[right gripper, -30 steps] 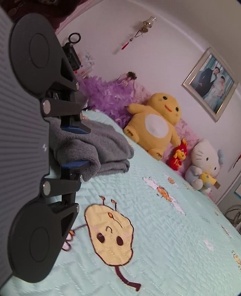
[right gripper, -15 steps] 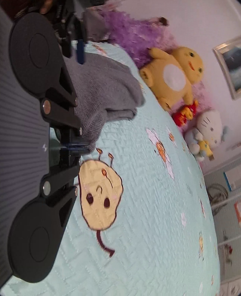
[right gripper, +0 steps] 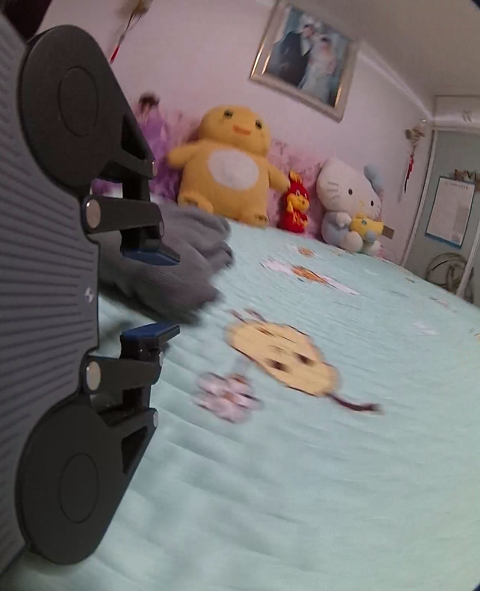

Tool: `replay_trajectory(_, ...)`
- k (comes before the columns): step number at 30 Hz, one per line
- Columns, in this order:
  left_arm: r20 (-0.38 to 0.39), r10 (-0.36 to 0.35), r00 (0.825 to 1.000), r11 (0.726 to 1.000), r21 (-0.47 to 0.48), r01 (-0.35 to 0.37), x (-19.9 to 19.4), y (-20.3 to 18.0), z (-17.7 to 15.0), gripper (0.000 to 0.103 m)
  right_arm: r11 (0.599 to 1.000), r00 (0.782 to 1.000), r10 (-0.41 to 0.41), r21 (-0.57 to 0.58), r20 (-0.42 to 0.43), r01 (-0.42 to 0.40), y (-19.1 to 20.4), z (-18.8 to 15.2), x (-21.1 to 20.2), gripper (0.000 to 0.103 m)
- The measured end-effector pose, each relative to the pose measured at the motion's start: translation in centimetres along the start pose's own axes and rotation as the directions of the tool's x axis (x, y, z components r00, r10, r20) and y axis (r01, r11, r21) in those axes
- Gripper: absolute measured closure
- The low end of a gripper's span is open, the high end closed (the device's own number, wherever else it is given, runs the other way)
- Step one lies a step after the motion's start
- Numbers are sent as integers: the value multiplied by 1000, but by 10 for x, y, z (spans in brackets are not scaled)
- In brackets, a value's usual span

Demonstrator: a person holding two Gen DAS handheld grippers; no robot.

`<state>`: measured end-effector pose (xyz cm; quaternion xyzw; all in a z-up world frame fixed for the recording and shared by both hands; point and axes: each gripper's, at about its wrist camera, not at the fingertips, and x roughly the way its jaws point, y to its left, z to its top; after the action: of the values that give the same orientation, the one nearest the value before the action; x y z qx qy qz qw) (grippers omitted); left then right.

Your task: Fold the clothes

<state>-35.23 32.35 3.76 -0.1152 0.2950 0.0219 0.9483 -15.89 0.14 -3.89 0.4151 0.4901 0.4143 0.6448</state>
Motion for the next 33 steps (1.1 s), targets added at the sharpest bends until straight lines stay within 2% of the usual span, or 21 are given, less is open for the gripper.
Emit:
replay_trajectory(3, 6, -11, 1000, 1000, -6, 11, 0, 3, 0, 35, 985, 999, 37, 171, -13, -34, -3, -6, 11, 56)
replay_trajectory(6, 18, -28, 999, 999, -16, 28, 0, 6, -2, 35, 941, 1000, 12, 340, -10, -8, -9, -11, 19, 56)
replay_trajectory(11, 40, -63, 997, 997, -31, 64, 0, 12, -4, 35, 869, 999, -17, 494, 48, -9, -11, -23, 32, 55)
replay_trajectory(13, 44, -77, 996, 996, -38, 79, 1, 15, -5, 35, 866, 999, -9, 500, 49, -17, -11, -25, 40, 55)
replay_trajectory(14, 44, -85, 995, 995, -43, 87, 1, 16, -5, 35, 877, 999, 5, 479, 53, -29, -8, -25, 43, 54)
replay_trajectory(15, 44, -95, 994, 994, -51, 97, 1, 18, -5, 35, 897, 998, 15, 440, 56, -38, -4, -25, 46, 68)
replay_trajectory(16, 44, -106, 993, 992, -59, 109, 1, 21, -5, 35, 944, 998, -2, 329, 61, -18, 8, -24, 47, 75)
replay_trajectory(17, 44, -116, 992, 991, -63, 118, 1, 22, -5, 35, 988, 995, -59, 145, 77, 47, 27, -24, 45, 79)
replay_trajectory(18, 44, -123, 991, 990, -63, 126, 1, 23, -4, 35, 991, 988, -116, -49, 103, 122, 48, -26, 45, 81)
replay_trajectory(19, 45, -129, 991, 989, -60, 132, 1, 24, -4, 35, 952, 975, -176, -228, 136, 203, 68, -33, 48, 82)
replay_trajectory(20, 46, -133, 990, 989, -54, 136, 1, 24, -5, 35, 899, 959, -229, -341, 168, 274, 77, -40, 52, 83)
replay_trajectory(21, 44, -135, 990, 990, -47, 137, 2, 23, -5, 35, 849, 939, -279, -407, 200, 339, 78, -46, 56, 83)
replay_trajectory(22, 41, -135, 990, 990, -39, 137, 2, 22, -4, 35, 853, 934, -289, -385, 211, 351, 68, -49, 56, 83)
replay_trajectory(24, 41, -146, 988, 988, -40, 148, 2, 24, -4, 35, 957, 962, -204, -168, 182, 235, 34, -42, 45, 86)
replay_trajectory(25, 41, -151, 988, 987, -45, 153, 2, 25, -3, 35, 985, 973, -154, -50, 174, 165, 18, -37, 39, 85)
replay_trajectory(26, 42, -154, 987, 987, -50, 156, 2, 27, -3, 35, 993, 979, -111, 55, 169, 103, 5, -33, 35, 84)
replay_trajectory(29, 42, -162, 986, 982, -87, 166, 0, 31, -1, 35, 967, 986, -41, 254, 159, 0, -8, -28, 33, 80)
replay_trajectory(33, 43, -168, 985, 978, -118, 172, -5, 31, 2, 36, 943, 988, -13, 330, 155, -39, -9, -30, 30, 73)
